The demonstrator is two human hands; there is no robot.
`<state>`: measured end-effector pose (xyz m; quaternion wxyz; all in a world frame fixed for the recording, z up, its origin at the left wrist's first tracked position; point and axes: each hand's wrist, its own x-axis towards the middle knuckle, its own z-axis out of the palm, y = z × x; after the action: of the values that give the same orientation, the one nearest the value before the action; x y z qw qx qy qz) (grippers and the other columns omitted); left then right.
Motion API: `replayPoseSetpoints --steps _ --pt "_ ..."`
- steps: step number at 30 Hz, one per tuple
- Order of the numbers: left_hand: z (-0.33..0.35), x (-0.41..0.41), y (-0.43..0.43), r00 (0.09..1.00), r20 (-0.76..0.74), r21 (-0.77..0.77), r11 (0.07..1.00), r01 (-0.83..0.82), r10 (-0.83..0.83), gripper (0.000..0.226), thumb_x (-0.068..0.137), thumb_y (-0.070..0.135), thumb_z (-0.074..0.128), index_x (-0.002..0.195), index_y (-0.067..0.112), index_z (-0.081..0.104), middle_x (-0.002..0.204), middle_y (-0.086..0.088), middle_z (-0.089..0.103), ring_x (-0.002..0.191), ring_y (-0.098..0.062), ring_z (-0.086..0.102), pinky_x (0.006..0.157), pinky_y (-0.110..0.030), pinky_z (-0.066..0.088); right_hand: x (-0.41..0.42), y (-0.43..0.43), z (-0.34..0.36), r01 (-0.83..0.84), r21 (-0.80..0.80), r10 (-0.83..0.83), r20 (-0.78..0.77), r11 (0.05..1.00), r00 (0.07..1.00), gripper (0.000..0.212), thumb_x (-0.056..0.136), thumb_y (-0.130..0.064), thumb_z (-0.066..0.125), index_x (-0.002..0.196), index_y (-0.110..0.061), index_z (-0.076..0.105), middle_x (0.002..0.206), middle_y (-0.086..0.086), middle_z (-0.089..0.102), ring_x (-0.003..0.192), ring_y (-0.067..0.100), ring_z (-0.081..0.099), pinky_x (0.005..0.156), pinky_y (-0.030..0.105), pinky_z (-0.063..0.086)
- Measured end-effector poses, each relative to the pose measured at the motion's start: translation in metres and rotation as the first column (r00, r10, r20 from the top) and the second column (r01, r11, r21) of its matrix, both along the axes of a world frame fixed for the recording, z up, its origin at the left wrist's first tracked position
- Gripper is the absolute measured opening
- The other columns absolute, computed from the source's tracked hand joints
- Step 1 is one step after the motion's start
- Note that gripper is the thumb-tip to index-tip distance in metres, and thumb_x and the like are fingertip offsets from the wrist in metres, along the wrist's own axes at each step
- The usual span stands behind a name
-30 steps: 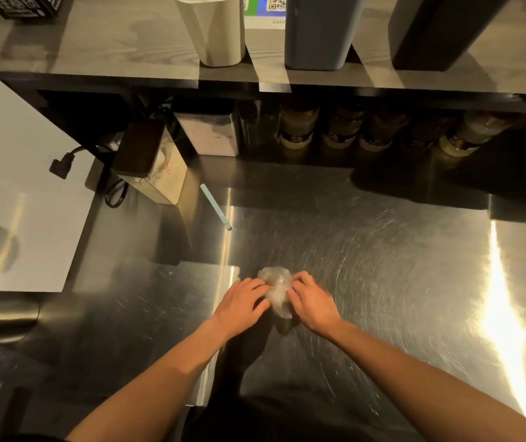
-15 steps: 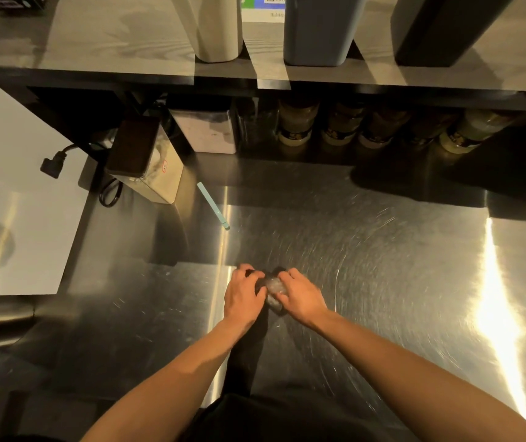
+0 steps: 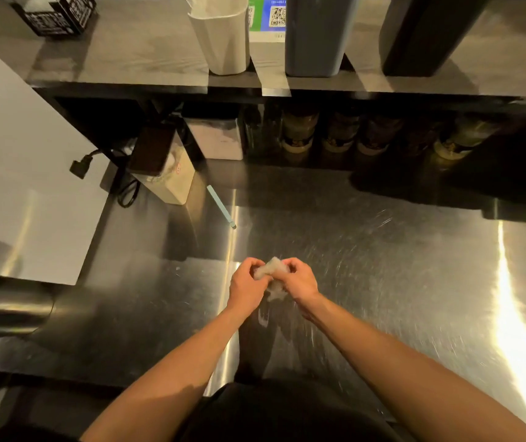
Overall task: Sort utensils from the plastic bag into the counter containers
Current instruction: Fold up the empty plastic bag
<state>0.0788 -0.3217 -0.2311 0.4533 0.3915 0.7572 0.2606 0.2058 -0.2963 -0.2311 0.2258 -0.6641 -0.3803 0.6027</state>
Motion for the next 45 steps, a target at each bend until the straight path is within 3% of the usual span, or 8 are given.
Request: replayPoseSetpoints --steps 4,12,18,23,27,31,36,45 --pt "0.021 0.007 -0.007 0.99 0.075 0.034 0.992 -0.123 0.121 0.012 0.089 0.005 0.067 0.095 0.015 0.061 0.083 0.003 0.06 0.075 -0.011 0.057 0.053 -0.006 0.043 0.008 -0.013 0.031 -0.034 0.108 0.049 -0.138 0.994 0.989 0.021 0.082 -0.008 0.077 0.101 -0.007 0.069 0.083 -0.003 0.068 0.066 -0.001 0.062 0.057 0.011 0.047" --pt "0.054 0.033 -0.039 0.869 0.493 0.073 0.994 -0.081 0.035 0.046 0.08 0.039 0.081 0.117 0.018 0.064 0.112 -0.006 0.068 0.106 -0.02 0.068 0.091 -0.033 0.059 0.023 -0.048 0.059 -0.089 0.51 -0.03 0.221 0.855 0.975 0.016 0.085 -0.01 0.067 0.089 -0.016 0.054 0.088 -0.002 0.057 0.073 0.009 0.052 0.061 0.019 0.04" --pt "0.064 0.038 -0.041 0.822 0.535 0.049 0.965 -0.259 0.194 0.018 0.095 0.02 0.069 0.112 0.018 0.066 0.115 -0.011 0.07 0.107 -0.025 0.069 0.08 -0.033 0.058 0.041 -0.066 0.079 -0.287 0.469 0.235 0.168 0.835 0.957 0.048 0.095 -0.022 0.063 0.136 -0.026 0.041 0.109 -0.024 0.054 0.094 -0.005 0.06 0.084 0.011 0.048" --pt "0.077 0.049 -0.04 0.849 0.513 0.066 0.981 -0.184 0.125 0.019 0.094 0.012 0.068 0.112 0.016 0.069 0.113 -0.009 0.07 0.107 -0.028 0.067 0.092 -0.044 0.059 0.061 -0.072 0.087 -0.081 0.555 -0.057 0.228 0.828 0.972 0.042 0.093 -0.027 0.067 0.132 -0.026 0.049 0.118 -0.016 0.052 0.103 0.001 0.057 0.088 0.019 0.051" --pt "0.094 0.062 -0.04 0.866 0.497 0.116 0.986 -0.119 0.046 0.021 0.092 0.003 0.068 0.104 0.019 0.07 0.105 -0.007 0.072 0.096 -0.02 0.068 0.071 -0.022 0.056 0.072 -0.079 0.089 -0.046 0.428 -0.011 0.129 0.903 0.992 0.018 0.095 -0.035 0.064 0.11 -0.024 0.062 0.101 -0.008 0.066 0.086 0.005 0.064 0.073 0.026 0.052" --pt "0.106 0.07 -0.041 0.9 0.408 0.191 0.979 0.078 -0.152 0.015 0.091 0.006 0.069 0.099 0.019 0.07 0.092 -0.002 0.071 0.082 -0.015 0.063 0.059 -0.015 0.048 0.085 -0.09 0.103 0.05 0.464 -0.159 0.199 0.885 0.967 0.01 0.093 -0.03 0.068 0.092 -0.021 0.063 0.082 -0.007 0.064 0.07 0.005 0.057 0.058 0.012 0.039" --pt "0.109 0.086 -0.046 0.83 0.435 0.207 0.935 0.287 -0.35 0.018 0.094 0.024 0.067 0.108 0.013 0.067 0.107 -0.012 0.07 0.095 -0.02 0.067 0.076 -0.034 0.058 0.1 -0.107 0.112 0.177 0.452 -0.291 0.196 0.874 0.936 0.01 0.089 -0.021 0.071 0.082 -0.022 0.064 0.073 -0.005 0.063 0.065 0.008 0.054 0.06 0.025 0.043" --pt "0.098 0.168 -0.076 0.731 0.384 0.269 0.826 0.495 -0.564 0.012 0.092 0.021 0.072 0.097 0.01 0.068 0.079 -0.001 0.063 0.068 -0.009 0.054 0.057 -0.024 0.043 0.157 -0.181 0.115 0.501 0.438 -0.613 0.16 0.746 0.774 0.009 0.084 -0.025 0.075 0.084 -0.024 0.066 0.072 -0.005 0.067 0.066 0.011 0.061 0.062 0.033 0.05"
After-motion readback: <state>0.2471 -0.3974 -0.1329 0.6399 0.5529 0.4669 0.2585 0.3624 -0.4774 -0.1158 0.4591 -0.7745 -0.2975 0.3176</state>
